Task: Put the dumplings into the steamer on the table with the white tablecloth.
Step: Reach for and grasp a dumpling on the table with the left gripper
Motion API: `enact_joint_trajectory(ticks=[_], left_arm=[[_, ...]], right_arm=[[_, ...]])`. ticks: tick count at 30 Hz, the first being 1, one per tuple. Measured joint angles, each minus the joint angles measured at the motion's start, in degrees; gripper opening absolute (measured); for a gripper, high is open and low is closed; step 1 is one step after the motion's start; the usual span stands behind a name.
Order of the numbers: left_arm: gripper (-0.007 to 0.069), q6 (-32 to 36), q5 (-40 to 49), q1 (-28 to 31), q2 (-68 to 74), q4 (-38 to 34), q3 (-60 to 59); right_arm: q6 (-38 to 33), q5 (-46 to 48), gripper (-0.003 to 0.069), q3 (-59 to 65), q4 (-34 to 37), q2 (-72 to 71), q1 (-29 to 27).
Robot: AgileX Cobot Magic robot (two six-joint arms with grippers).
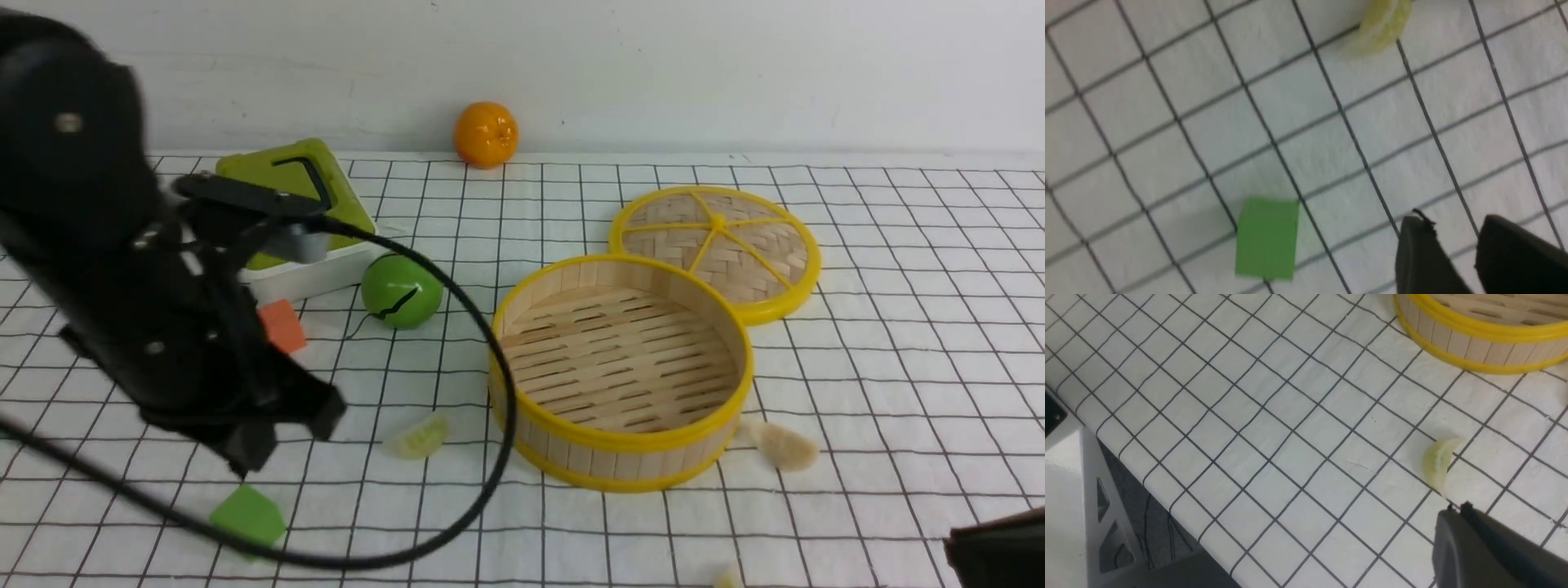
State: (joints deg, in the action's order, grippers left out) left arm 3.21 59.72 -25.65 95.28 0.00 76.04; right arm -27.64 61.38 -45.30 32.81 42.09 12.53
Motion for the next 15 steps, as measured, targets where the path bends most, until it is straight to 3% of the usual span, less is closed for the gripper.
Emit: enact_joint_trajectory(ticks=[3, 6, 11, 15], left_arm=[[0.0469, 9.3, -7.2, 0.0, 5.8, -2.1, 0.1], [0.0557, 12.1, -15.5, -0.1, 10.1, -2.0, 0.2], [0.0554, 12.2, -22.1, -0.1, 15.9, -1.0, 0.2], [0.0458, 12.2, -21.8, -0.1, 18.5, -1.1, 0.3]], right_arm=[[0.0, 0.3, -0.0011, 0.0, 0.0, -0.4, 0.0], [0.1, 0.7, -0.0009, 0.0, 0.0, -0.4, 0.0], [0.1, 0.9, -0.0004, 0.0, 0.0, -0.4, 0.0], [0.1, 0.9, -0.0003, 0.0, -0.1, -0.4, 0.0]])
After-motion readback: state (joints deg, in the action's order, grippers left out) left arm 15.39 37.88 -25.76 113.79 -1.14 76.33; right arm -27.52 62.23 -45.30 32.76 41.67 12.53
